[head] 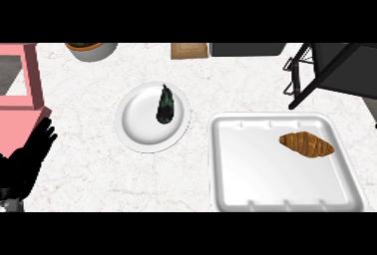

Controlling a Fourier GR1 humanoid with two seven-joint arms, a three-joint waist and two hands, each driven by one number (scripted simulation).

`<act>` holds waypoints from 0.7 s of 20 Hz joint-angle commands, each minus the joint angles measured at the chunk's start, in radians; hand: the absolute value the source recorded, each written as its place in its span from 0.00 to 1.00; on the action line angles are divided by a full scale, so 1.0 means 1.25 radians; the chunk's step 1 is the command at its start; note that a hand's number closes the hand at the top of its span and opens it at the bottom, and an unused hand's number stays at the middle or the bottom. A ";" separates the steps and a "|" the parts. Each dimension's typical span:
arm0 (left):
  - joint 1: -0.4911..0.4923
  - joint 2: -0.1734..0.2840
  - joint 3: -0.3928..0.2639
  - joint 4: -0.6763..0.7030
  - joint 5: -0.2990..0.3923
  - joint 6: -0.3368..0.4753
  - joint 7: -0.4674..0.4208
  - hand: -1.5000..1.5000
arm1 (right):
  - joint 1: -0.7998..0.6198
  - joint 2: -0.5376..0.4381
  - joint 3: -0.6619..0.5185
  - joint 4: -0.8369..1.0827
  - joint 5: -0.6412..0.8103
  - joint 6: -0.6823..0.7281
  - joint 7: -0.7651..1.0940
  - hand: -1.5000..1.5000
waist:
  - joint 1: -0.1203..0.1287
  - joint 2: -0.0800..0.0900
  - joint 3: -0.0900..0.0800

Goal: Pick the sweet potato from the tray and place it in the tiered shelf

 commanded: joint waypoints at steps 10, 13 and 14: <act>-0.025 -0.036 -0.022 0.009 -0.042 0.009 -0.010 0.50 | -0.192 -0.171 -0.185 -0.059 -0.269 0.026 0.319 1.00 | 0.019 0.005 0.000; -0.029 -0.027 -0.006 0.020 -0.026 -0.004 -0.006 0.50 | -0.169 -0.252 -0.180 -0.047 -0.163 0.048 0.259 1.00 | 0.019 0.006 0.000; -0.013 -0.048 -0.029 -0.007 -0.052 0.017 0.000 0.50 | -0.197 -0.278 -0.182 -0.001 -0.172 0.048 0.254 1.00 | 0.022 0.006 0.000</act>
